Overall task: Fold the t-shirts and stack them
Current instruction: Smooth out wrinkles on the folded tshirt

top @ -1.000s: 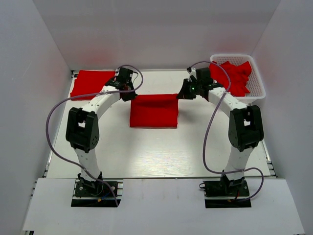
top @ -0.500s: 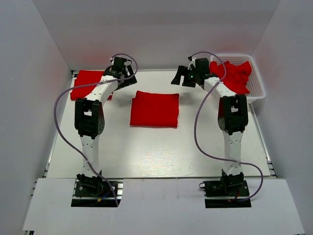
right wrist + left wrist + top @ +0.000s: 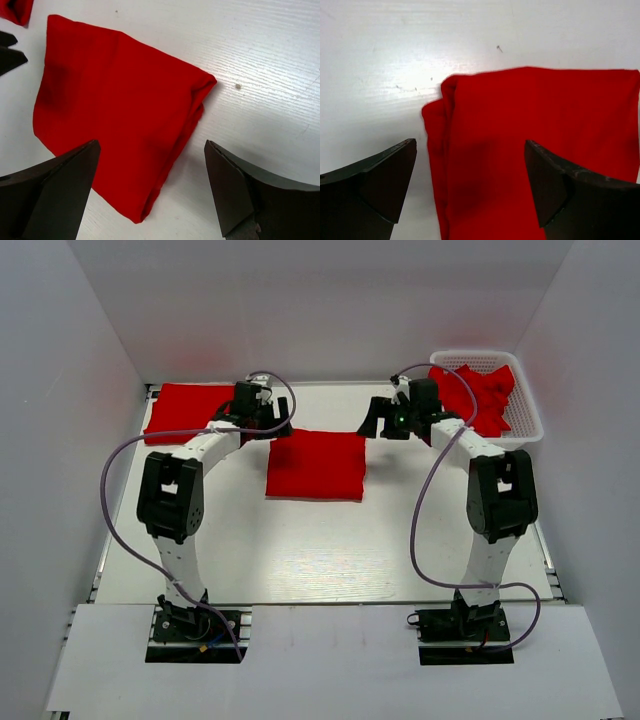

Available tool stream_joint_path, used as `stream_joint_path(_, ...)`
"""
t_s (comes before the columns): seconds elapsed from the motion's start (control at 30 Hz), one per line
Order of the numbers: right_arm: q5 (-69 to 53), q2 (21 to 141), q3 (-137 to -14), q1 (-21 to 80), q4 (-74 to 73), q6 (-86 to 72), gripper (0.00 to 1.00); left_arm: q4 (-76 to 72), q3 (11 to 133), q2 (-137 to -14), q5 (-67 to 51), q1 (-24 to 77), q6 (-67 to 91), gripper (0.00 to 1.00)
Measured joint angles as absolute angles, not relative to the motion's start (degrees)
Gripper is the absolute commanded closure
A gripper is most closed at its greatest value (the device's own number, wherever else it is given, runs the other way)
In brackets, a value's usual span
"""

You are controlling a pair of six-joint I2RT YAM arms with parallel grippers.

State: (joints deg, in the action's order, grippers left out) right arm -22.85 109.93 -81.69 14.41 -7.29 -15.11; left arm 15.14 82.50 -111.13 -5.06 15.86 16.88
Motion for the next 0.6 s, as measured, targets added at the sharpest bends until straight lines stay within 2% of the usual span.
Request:
stream_joint_path(0.17, -22.79, 110.89, -81.69, 14.37, -7.46, -14.72, 0.10, 13.47, 86.08, -115.20, -5.15, 15.84, 15.86, 0.08)
stream_joint_path(0.33, -23.05, 115.72, -85.12, 14.37, -7.35, -14.79, 0.10, 12.64, 87.57, -119.50, -5.08, 15.88, 15.14, 0.21)
stream_joint_path(0.43, -23.27, 119.11, -87.20, 14.37, -7.16, -15.18, 0.10, 11.79, 88.07, -121.69, -5.23, 15.88, 14.87, 0.43)
stream_joint_path(0.47, -23.31, 120.25, -87.85, 14.37, -7.07, -15.51, 0.10, 11.73, 88.07, -122.19, -5.32, 15.88, 14.85, 0.59)
stream_joint_path(0.57, -23.40, 123.87, -90.43, 14.37, -6.94, -16.47, 0.10, 11.40, 88.07, -122.80, -5.56, 15.88, 14.81, 0.77)
stream_joint_path(0.6, -23.53, 124.95, -91.18, 14.37, -6.68, -16.78, 0.11, 11.11, 88.07, -122.83, -5.58, 15.88, 14.96, 0.88)
